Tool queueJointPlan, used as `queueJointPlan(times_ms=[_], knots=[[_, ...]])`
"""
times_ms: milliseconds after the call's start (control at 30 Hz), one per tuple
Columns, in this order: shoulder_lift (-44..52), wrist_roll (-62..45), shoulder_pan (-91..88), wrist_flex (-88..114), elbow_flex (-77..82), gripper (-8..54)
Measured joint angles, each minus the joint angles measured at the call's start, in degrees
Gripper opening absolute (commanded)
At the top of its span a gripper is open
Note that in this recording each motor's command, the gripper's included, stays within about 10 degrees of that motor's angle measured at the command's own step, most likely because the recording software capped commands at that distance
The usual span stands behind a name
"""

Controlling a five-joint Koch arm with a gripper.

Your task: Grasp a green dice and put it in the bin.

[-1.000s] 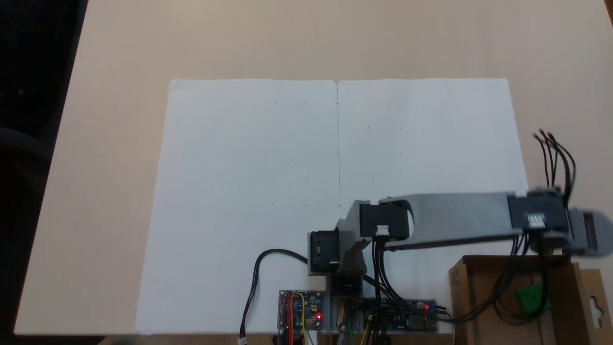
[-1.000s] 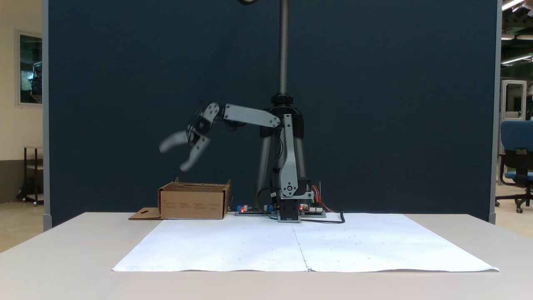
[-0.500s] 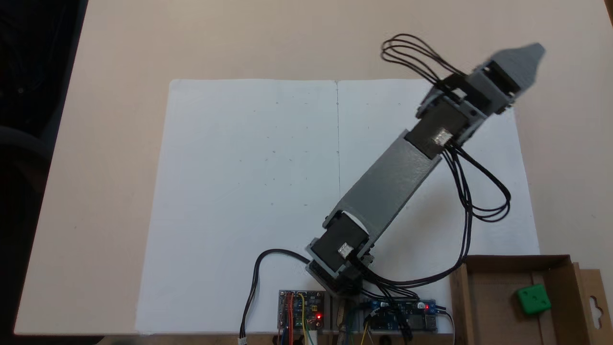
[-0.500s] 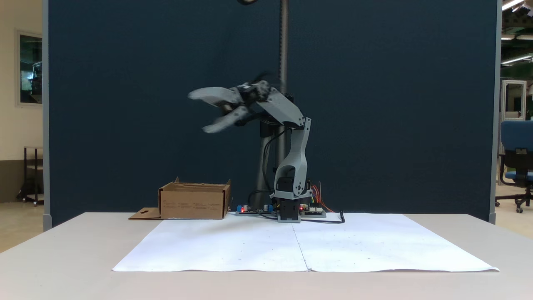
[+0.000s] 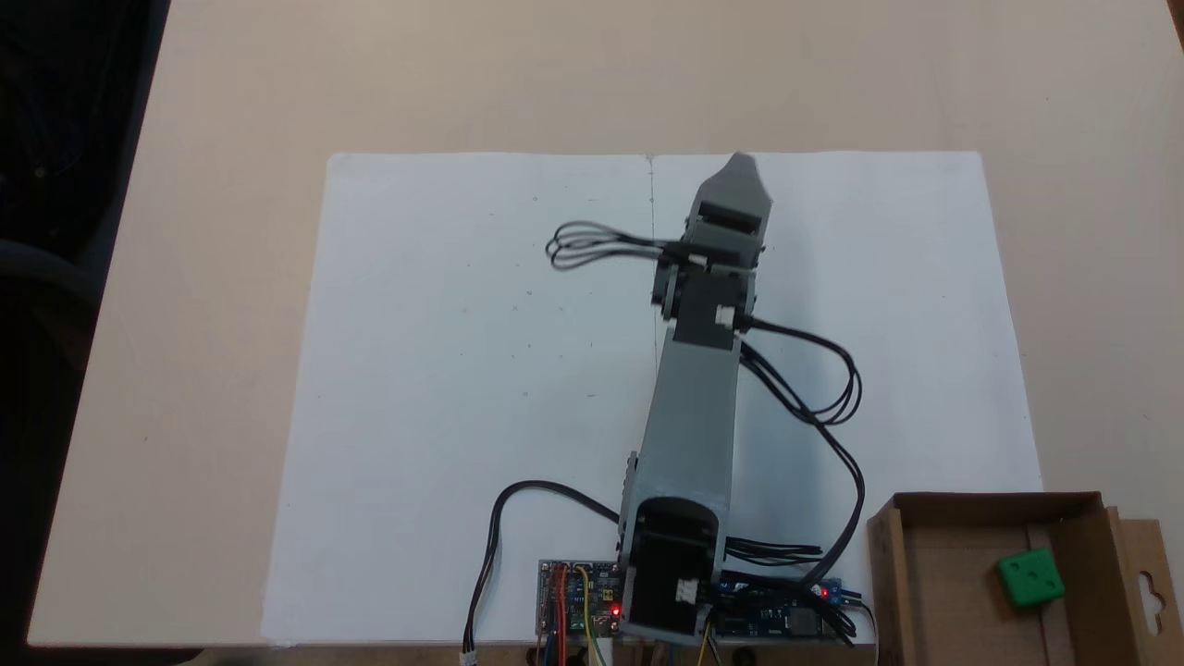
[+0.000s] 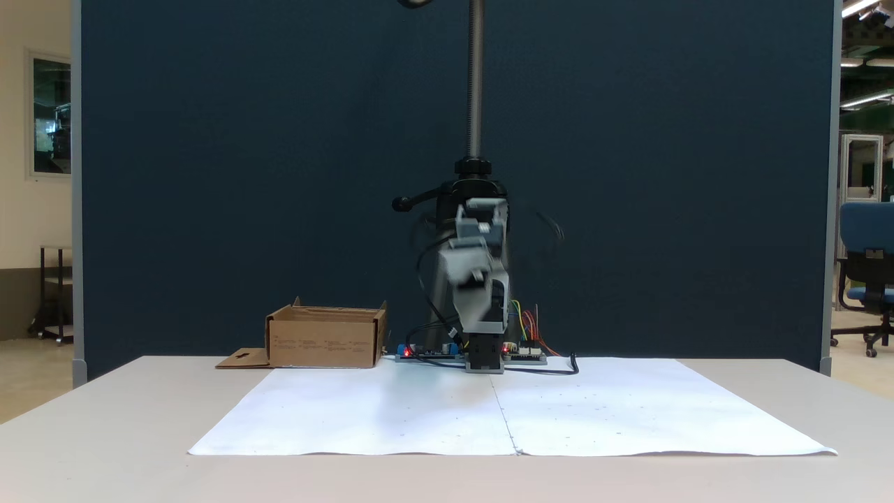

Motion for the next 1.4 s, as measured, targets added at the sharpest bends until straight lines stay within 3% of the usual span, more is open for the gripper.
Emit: queueJointPlan(times_ms=[600, 1400], knots=[[7.29, -9.05, -8.09, -35.60, 40.25, 43.1], [8.09, -9.14, -8.53, -68.73, 46.14, 43.5]])
